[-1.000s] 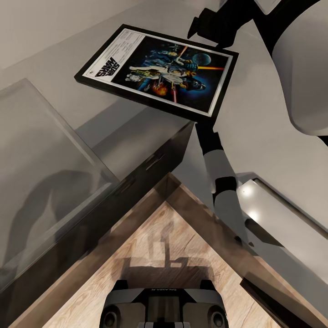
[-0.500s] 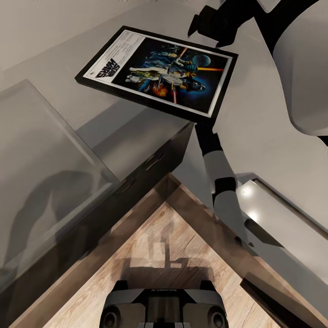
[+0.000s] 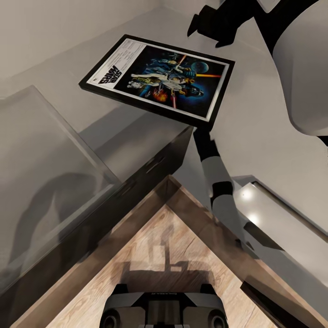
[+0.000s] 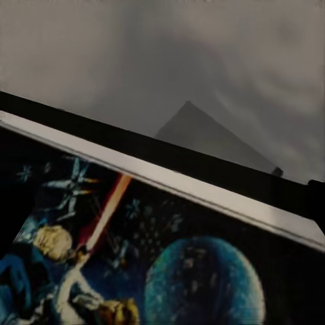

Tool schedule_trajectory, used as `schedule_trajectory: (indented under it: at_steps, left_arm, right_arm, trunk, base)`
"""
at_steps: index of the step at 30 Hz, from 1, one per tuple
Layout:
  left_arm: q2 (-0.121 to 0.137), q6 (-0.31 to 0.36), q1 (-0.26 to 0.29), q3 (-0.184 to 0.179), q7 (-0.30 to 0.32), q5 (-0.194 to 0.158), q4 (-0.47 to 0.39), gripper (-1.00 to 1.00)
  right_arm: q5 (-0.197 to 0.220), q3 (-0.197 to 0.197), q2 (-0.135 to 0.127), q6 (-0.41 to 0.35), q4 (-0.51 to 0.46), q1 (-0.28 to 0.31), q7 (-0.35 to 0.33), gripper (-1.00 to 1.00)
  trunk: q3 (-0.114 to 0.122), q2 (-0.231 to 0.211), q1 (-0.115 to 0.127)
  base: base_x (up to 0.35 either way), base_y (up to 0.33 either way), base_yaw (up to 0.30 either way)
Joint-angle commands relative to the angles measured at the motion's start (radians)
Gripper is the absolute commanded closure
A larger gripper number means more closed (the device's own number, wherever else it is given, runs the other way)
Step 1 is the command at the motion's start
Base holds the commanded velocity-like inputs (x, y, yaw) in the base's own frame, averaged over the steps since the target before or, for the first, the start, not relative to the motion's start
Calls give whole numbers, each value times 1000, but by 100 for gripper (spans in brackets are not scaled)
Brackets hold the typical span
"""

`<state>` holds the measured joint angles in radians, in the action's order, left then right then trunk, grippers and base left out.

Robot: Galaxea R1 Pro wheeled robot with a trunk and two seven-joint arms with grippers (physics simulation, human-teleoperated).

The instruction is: Pick up the poster from the kitchen countertop and hang it on one of the wall nails in the kitchen.

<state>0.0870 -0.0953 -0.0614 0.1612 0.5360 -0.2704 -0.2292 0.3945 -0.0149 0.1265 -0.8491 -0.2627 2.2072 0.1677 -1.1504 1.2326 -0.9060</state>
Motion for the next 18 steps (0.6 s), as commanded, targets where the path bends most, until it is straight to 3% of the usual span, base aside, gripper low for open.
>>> schedule_trajectory:
  at_steps: [1, 18]
  left_arm:
    - [0, 0, 0, 1, 4, -3, -1, -100]
    - [0, 0, 0, 3, 4, -4, -1, -100]
  right_arm:
    - [11, -2, 1, -2, -1, 0, 10, -100]
    - [12, 1, 2, 7, 2, -20, 3, -100]
  trunk:
    - [1, 0, 0]
    - [30, 0, 0]
  base:
    - [0, 0, 0]
    - [0, 0, 0]
